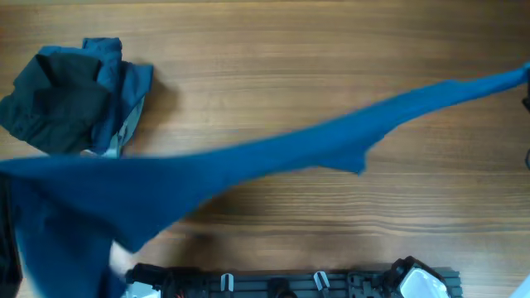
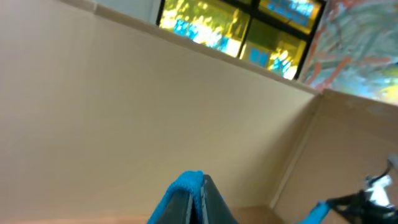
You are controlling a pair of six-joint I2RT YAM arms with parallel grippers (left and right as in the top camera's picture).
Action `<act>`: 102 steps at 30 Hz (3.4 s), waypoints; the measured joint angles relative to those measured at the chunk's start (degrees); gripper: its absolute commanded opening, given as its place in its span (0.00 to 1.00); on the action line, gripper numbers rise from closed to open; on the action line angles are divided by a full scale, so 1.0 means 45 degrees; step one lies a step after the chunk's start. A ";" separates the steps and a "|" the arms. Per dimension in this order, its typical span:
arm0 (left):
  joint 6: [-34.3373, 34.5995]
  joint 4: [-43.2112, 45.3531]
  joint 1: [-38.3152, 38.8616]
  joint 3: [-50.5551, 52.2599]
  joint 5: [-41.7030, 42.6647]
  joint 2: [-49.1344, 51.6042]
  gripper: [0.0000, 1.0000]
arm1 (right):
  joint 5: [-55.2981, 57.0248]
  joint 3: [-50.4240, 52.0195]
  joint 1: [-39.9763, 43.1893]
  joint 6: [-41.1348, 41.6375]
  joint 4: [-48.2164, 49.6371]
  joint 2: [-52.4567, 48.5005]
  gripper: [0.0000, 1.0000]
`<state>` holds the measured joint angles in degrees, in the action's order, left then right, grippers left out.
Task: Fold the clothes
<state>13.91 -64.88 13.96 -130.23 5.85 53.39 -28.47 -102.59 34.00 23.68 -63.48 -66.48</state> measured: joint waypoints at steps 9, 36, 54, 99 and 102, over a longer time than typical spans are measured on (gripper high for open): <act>-0.0607 -0.1229 0.0000 -0.0049 -0.0583 0.2045 0.04 | -0.0141 -0.0544 0.0005 -0.0005 0.0029 -0.0685 0.04; -0.0845 -0.0092 0.0000 -0.0733 -0.0976 0.5416 0.04 | -0.2215 -0.2035 -0.0180 -0.0073 0.1384 -0.1797 0.04; -0.1846 -0.2113 0.0010 -0.4163 -0.1263 1.0783 0.04 | -0.6037 -0.2127 -0.0340 0.0529 0.2618 -0.6776 0.04; -0.0719 -0.2161 0.0000 -0.1574 -0.6067 0.5149 0.04 | -0.0194 -0.1146 -0.1957 -0.1234 0.1953 -0.2841 0.04; -0.2302 0.2123 -0.0005 -0.1511 -0.6047 0.8587 0.04 | -0.1117 -0.0884 -0.2132 -0.0219 0.5600 -0.5459 0.04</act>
<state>3.55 -55.33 13.93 -137.03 -21.37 92.03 -33.50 -106.56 24.40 22.70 -38.28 -91.05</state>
